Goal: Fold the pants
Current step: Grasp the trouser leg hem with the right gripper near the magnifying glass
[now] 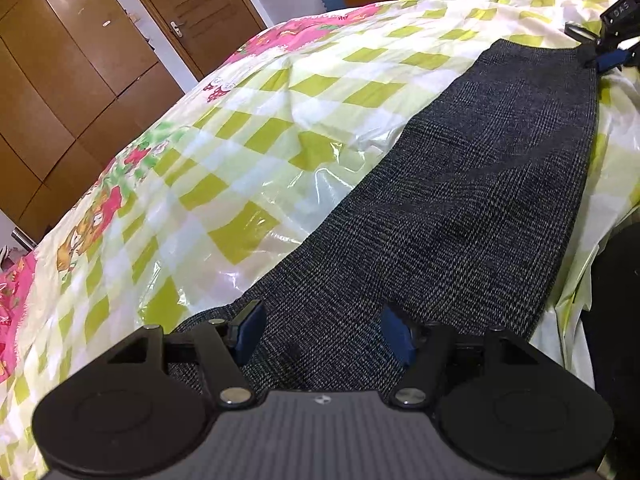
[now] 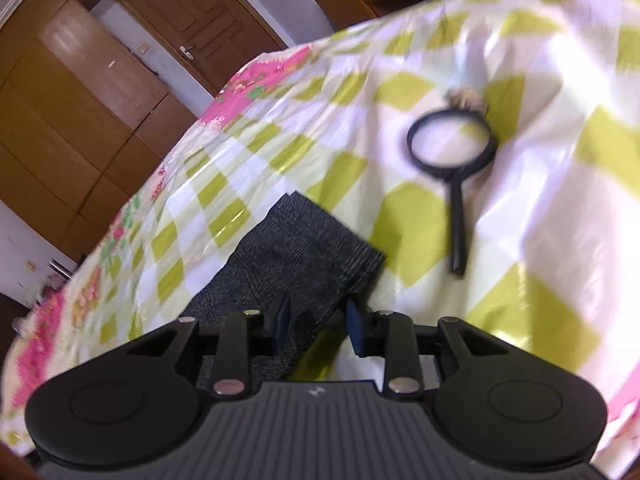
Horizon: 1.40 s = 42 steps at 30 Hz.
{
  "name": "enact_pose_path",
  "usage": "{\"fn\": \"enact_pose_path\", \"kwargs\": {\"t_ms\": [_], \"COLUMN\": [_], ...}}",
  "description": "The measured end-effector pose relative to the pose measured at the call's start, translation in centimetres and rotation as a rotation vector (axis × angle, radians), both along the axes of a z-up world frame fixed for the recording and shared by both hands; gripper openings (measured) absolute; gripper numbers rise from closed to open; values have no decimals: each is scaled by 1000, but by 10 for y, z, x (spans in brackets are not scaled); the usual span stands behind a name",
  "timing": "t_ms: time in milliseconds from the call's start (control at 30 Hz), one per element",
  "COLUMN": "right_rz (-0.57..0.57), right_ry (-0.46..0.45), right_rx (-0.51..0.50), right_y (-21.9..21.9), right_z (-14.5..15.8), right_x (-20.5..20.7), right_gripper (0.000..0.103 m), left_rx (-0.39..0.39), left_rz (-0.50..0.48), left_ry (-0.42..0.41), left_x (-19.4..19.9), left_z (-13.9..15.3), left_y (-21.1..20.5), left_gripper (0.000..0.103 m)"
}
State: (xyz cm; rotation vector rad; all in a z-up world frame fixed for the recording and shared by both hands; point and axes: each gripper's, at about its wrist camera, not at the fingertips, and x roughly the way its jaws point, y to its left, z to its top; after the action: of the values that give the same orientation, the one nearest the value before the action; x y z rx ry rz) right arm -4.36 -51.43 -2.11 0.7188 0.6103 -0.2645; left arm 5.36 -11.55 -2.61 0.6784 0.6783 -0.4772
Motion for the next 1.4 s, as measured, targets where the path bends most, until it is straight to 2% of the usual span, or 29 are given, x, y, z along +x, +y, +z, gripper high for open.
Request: {"fn": "enact_pose_path", "kwargs": {"t_ms": [33,100,167,300,567,667,733,800,900,967,1033,1133,1300,1367,1400], "right_rz": [10,8,-6,-14,-9,-3,-7,6,39,38,25,-19,-51,-41,-30], "right_ry": [3,11,15,23,35,34,10,-38,-175,-237,-186,-51,-46,-34,-21], "right_rx": [-5,54,85,19,-50,-10,37,40,35,28,22,99,184,188,187], "right_y": [0,-7,-11,-6,-4,-11,-17,-17,-13,-13,-17,-27,-35,-33,-31], "right_z": [0,-5,-10,-5,7,2,1,10,37,43,28,-6,-11,-5,-4], "right_x": [3,7,7,5,6,11,14,14,7,4,12,13,-6,-8,-7], "right_gripper": [26,23,23,22,25,7,6,5,4,4,4,4,11,17,25], "left_rx": [-3,-9,-7,-6,-5,-3,-6,-19,-32,-21,-14,-21,-31,-36,-38], "left_rz": [-2,-3,-7,-11,-13,-13,-22,-32,-36,-41,-46,-48,-47,-45,-44], "left_ry": [-2,-5,-6,-8,-11,-14,-20,-31,-31,-28,-37,-32,-30,-33,-33], "left_x": [-1,-2,-4,-6,-6,-6,-8,-10,-12,-12,-14,-14,-14,-15,-16], "left_z": [1,1,1,1,0,1,4,8,7,2,-1,-1,-1,-2,-2], "left_y": [0,0,1,1,1,0,0,0,-3,-6,-7,-5,-4,-3,-3], "left_gripper": [76,76,76,76,76,76,76,76,76,76,76,76,76,76,76]}}
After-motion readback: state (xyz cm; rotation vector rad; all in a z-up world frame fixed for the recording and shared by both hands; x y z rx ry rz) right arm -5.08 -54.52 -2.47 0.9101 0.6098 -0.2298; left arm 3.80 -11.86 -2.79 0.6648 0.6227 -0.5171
